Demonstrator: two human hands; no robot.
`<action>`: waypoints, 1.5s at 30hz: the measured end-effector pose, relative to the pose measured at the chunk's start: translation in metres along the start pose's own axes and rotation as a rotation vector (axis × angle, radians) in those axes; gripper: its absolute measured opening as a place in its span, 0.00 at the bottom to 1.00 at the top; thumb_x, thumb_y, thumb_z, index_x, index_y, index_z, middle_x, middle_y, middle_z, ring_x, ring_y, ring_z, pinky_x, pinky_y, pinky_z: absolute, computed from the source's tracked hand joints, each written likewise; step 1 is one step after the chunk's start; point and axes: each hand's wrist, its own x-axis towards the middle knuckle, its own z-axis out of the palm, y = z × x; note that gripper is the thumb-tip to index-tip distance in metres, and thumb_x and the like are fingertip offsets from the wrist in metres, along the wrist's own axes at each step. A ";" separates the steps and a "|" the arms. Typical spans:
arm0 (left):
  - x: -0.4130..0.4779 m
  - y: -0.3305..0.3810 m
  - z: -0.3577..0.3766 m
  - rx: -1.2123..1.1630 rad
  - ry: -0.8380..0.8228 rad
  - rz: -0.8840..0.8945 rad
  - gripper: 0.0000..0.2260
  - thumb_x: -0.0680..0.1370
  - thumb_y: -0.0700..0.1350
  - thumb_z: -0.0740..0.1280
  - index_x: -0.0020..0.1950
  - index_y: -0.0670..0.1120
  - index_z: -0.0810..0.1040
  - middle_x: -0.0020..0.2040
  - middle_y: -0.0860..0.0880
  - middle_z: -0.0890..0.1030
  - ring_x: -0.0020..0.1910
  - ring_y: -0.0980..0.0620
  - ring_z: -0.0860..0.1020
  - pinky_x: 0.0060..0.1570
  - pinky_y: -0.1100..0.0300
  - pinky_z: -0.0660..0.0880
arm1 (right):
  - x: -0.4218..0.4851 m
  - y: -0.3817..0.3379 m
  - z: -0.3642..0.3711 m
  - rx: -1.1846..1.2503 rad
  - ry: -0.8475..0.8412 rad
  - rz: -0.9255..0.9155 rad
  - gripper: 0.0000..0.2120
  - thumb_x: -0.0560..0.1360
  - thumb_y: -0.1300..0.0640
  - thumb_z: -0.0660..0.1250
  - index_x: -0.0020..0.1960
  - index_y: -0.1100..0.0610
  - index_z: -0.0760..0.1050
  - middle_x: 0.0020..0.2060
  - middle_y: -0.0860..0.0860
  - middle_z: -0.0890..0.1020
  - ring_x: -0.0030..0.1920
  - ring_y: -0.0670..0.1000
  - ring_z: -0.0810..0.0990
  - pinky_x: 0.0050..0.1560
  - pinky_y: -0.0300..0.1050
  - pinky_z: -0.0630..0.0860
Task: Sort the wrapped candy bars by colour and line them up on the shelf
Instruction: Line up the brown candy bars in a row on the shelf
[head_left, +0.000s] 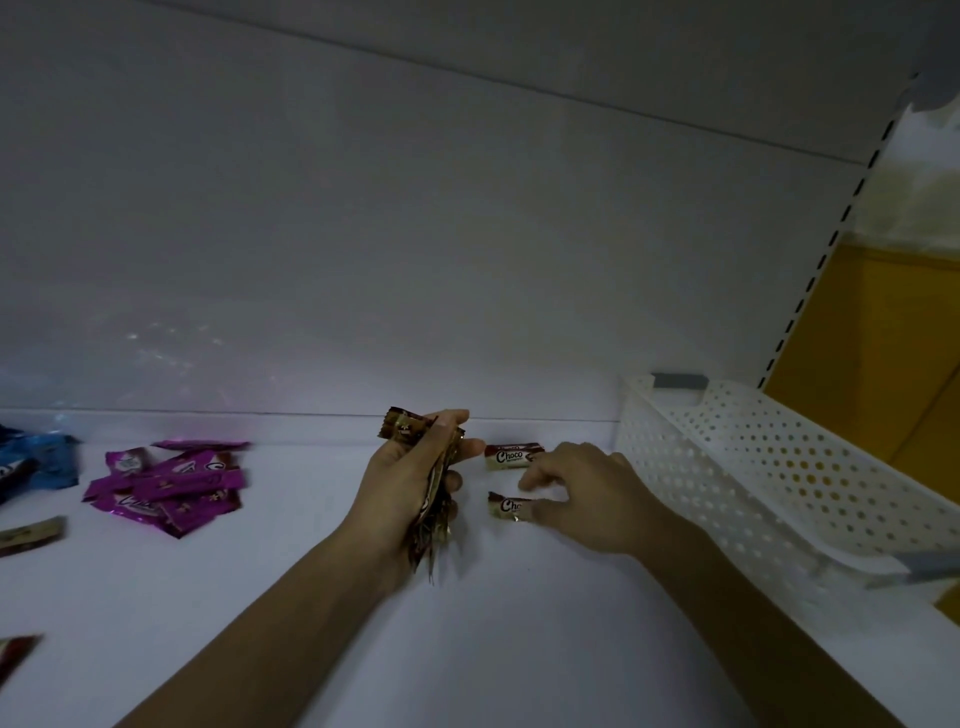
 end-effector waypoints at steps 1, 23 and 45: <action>0.000 0.000 0.000 -0.002 -0.001 0.000 0.10 0.79 0.50 0.63 0.54 0.50 0.81 0.39 0.51 0.85 0.26 0.56 0.71 0.22 0.63 0.69 | 0.003 0.003 0.003 -0.003 -0.009 0.002 0.12 0.73 0.42 0.68 0.53 0.45 0.79 0.49 0.43 0.75 0.54 0.46 0.72 0.53 0.45 0.62; 0.003 -0.003 -0.001 -0.016 0.002 0.010 0.10 0.78 0.50 0.65 0.54 0.50 0.82 0.41 0.50 0.85 0.27 0.56 0.73 0.25 0.64 0.70 | 0.026 0.009 0.037 -0.053 0.315 -0.082 0.12 0.79 0.50 0.61 0.61 0.43 0.77 0.55 0.43 0.77 0.56 0.46 0.71 0.50 0.40 0.57; 0.008 -0.006 -0.001 -0.096 0.051 0.035 0.08 0.78 0.50 0.66 0.51 0.50 0.83 0.39 0.50 0.85 0.26 0.56 0.74 0.23 0.65 0.70 | 0.010 -0.018 0.020 0.662 0.359 -0.105 0.18 0.69 0.40 0.69 0.39 0.56 0.79 0.35 0.50 0.82 0.38 0.48 0.80 0.46 0.51 0.78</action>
